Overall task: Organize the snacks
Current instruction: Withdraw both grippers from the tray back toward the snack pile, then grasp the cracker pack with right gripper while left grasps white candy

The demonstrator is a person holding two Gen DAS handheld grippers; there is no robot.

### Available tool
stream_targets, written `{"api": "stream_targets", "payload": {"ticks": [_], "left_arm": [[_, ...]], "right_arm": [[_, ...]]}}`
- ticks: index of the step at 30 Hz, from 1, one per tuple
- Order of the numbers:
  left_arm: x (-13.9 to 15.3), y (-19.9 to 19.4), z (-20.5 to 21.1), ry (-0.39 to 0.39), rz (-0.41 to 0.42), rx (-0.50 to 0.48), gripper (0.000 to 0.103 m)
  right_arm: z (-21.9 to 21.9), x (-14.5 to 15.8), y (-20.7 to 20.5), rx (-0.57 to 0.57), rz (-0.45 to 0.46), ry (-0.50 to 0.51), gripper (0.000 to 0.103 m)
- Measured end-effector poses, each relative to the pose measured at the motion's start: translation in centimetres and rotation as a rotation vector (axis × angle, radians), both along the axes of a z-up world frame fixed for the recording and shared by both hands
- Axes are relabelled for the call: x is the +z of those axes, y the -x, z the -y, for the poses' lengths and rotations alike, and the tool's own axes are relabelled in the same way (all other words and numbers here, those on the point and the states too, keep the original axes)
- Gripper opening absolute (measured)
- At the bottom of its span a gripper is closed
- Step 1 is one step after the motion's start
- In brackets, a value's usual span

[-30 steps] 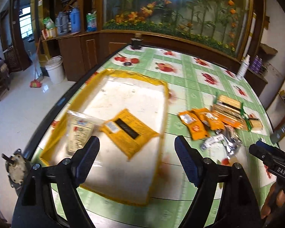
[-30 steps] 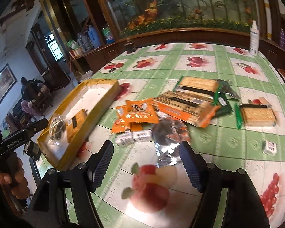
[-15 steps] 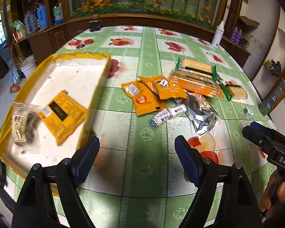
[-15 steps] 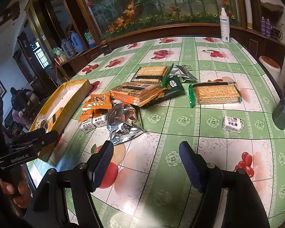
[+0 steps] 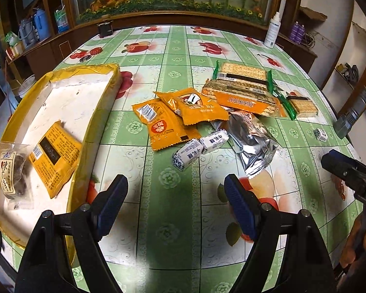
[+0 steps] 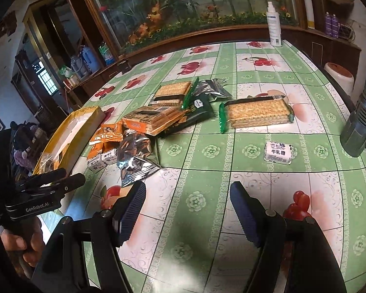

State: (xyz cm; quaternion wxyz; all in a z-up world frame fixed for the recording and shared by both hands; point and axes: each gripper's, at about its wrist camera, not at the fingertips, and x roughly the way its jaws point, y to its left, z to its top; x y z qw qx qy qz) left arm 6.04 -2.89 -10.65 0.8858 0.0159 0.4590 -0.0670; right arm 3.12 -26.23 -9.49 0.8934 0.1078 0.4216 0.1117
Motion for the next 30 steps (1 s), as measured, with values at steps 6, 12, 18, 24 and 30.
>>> {"api": "stream_targets", "payload": {"ticks": [6, 12, 18, 24, 30], "left_arm": [[-0.7, -0.5, -0.2, -0.003, -0.019, -0.012, 0.081], [-1.2, -1.1, -1.3, 0.024, -0.042, 0.013, 0.081], [-0.9, -0.8, -1.4, 0.029, -0.038, 0.011, 0.081], [-0.8, -0.8, -2.0, 0.028, -0.042, 0.017, 0.081], [-1.5, -1.7, -2.3, 0.047, -0.052, 0.015, 0.081]], "right_arm": [[0.2, -0.1, -0.7, -0.005, 0.000, 0.012, 0.073], [1.4, 1.0, -3.2, -0.017, 0.039, 0.024, 0.073], [5.4, 1.4, -10.9, -0.107, 0.027, -0.051, 0.073], [8.6, -1.7, -17.2, -0.142, -0.046, -0.149, 0.071], [5.9, -2.5, -12.6, -0.008, -0.168, -0.200, 0.074]]}}
